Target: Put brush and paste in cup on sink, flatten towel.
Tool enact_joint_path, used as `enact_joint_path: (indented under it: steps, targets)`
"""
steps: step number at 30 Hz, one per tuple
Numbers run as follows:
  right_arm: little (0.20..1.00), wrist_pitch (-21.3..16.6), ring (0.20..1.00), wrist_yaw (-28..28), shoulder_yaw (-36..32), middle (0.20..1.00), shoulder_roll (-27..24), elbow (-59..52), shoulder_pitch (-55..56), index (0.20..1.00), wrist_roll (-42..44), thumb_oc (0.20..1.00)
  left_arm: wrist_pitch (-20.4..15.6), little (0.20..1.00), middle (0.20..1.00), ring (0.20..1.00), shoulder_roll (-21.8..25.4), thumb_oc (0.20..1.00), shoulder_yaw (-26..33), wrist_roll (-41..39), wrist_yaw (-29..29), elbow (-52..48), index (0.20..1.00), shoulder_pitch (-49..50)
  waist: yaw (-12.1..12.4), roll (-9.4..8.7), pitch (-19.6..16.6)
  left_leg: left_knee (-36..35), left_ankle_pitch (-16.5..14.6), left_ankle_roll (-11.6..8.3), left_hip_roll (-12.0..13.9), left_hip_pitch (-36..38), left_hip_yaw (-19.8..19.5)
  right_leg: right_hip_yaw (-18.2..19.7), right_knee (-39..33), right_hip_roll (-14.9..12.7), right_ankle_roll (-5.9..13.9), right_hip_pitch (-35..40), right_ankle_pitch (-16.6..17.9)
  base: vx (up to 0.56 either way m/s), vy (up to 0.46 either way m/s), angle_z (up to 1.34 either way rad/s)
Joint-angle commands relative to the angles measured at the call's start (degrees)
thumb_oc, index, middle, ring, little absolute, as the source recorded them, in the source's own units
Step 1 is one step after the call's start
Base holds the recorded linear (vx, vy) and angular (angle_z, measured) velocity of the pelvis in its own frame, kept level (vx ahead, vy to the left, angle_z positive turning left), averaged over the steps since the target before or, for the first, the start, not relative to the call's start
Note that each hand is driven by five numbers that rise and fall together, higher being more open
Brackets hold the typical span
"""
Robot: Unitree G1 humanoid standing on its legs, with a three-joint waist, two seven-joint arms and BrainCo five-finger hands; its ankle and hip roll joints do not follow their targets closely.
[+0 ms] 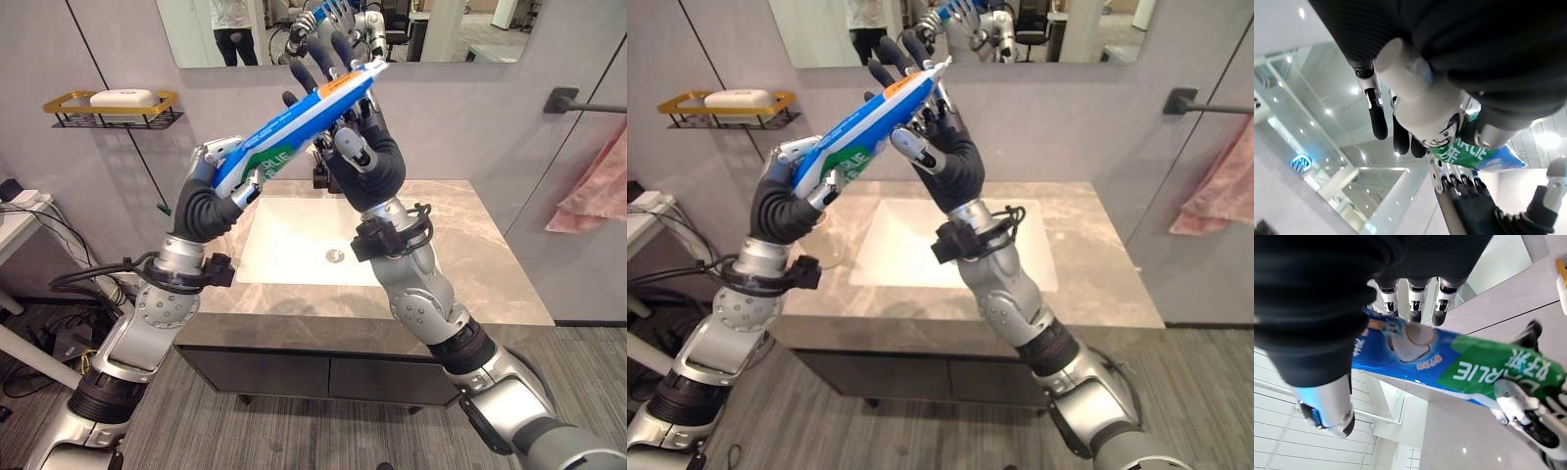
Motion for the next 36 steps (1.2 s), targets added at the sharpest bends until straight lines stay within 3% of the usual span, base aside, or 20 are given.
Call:
enact_joint_path:
  steps: [1, 9, 15, 16, 18, 29, 31, 32, 36]
  targets:
    - [0.94, -0.6, 0.94, 0.9, -0.2, 0.94, 2.6, -0.6, -1.6, 0.94, 1.3, 0.94, -1.4, 0.2, 0.2, 0.2, 2.7, 0.2, -0.2, -3.2, 0.1, 0.1, 0.2, -5.5, 0.1, -3.45, -1.7, 0.3, -1.1, -0.23, 2.2, 0.0, 0.6, 3.4, 0.2, -6.1, 3.52, 0.2, 1.8, 0.0, 0.0, 0.0]
    - [0.925, -0.2, 0.925, 1.0, 0.0, 0.925, 2.6, -0.4, -1.1, 0.925, 1.7, 0.925, -1.3, 0.2, 0.2, 0.2, 2.7, 0.2, -0.9, -4.3, -0.9, 0.4, 0.2, -5.8, -0.1, -3.41, -1.6, 0.3, -1.1, -0.17, 2.1, 0.1, 0.6, 3.7, 0.2, -6.0, 3.5, 0.2, 1.8, 0.0, 0.0, 0.0]
    - [0.859, 0.0, 0.859, 0.8, 0.4, 0.859, 3.0, 0.1, -0.9, 0.859, 1.8, 0.859, -1.0, 0.2, 0.2, 0.2, 2.7, 0.2, -1.5, -5.5, -2.0, 0.8, 0.2, -5.6, -0.1, -3.43, -1.5, 0.3, -1.0, -0.17, 2.2, 0.1, 0.7, 3.7, 0.1, -6.0, 3.41, 0.2, 1.9, 0.0, 0.0, 0.0]
    - [0.799, 0.1, 0.799, 0.6, 0.4, 0.799, 3.0, 0.2, -0.9, 0.799, 1.8, 0.799, -1.0, 0.2, 0.2, 0.2, 2.8, 0.2, -1.5, -5.8, -2.1, 0.8, 0.2, -5.6, -0.1, -3.44, -1.6, 0.3, -1.0, -0.17, 2.2, 0.1, 0.7, 3.8, 0.1, -6.0, 3.39, 0.3, 1.9, 0.0, 0.0, 0.0]
    - [0.564, 0.2, 0.564, 0.6, 0.5, 0.564, 3.0, 0.1, -0.8, 0.564, 1.8, 0.564, -0.9, 0.2, 0.2, 0.2, 3.0, 0.2, -1.6, -6.2, -2.5, 0.7, 0.2, -5.6, -0.2, -3.41, -1.6, 0.3, -1.0, -0.2, 2.1, 0.1, 0.7, 3.8, 0.1, -5.9, 3.39, 0.3, 1.8, 0.0, 0.0, 0.0]
    - [0.47, 0.5, 0.47, 0.1, 0.6, 0.47, 3.3, 0.6, -0.4, 0.47, 1.7, 0.47, -0.3, 0.2, 0.2, 0.2, 3.1, 0.2, -2.6, -7.4, -4.0, 1.1, 0.2, -5.5, -0.1, -3.57, -1.6, 0.3, -0.7, -0.21, 2.2, 0.1, 0.7, 3.8, 0.2, -5.8, 3.3, 0.1, 1.9, 0.0, 0.0, 0.0]
    - [0.379, 0.4, 0.379, 0.0, 0.5, 0.379, 3.4, 0.6, -0.2, 0.379, 1.8, 0.379, -0.2, 0.2, 0.2, 0.2, 3.0, 0.2, -2.5, -7.3, -4.1, 1.0, 0.2, -5.3, -0.1, -3.56, -1.6, 0.3, -0.7, -0.22, 2.2, 0.1, 0.7, 3.8, 0.1, -5.8, 3.34, 0.1, 1.9, 0.0, 0.0, 0.0]
    - [0.2, 0.4, 0.2, 0.0, 0.4, 0.2, 3.5, 0.6, 0.0, 0.2, 1.8, 0.2, -0.2, 0.2, 0.2, 0.2, 2.9, 0.2, -2.5, -7.4, -4.1, 0.9, 0.2, -5.2, -0.1, -3.53, -1.6, 0.3, -0.8, -0.23, 2.3, 0.1, 0.7, 3.8, 0.1, -5.9, 3.34, 0.1, 1.9, 0.0, 0.0, 0.0]
    - [0.2, 0.2, 0.2, 0.2, 0.0, 0.2, 3.5, 0.1, 0.2, 0.2, 1.9, 0.2, -0.2, 0.2, 0.2, 0.2, 2.7, 0.2, -2.1, -8.2, -4.2, 0.1, 0.2, -4.5, 0.0, -3.4, -1.4, 0.3, -0.7, -0.2, 2.2, 0.0, 0.7, 3.8, 0.1, -5.9, 3.28, 0.1, 2.0, 0.0, 0.0, 0.0]
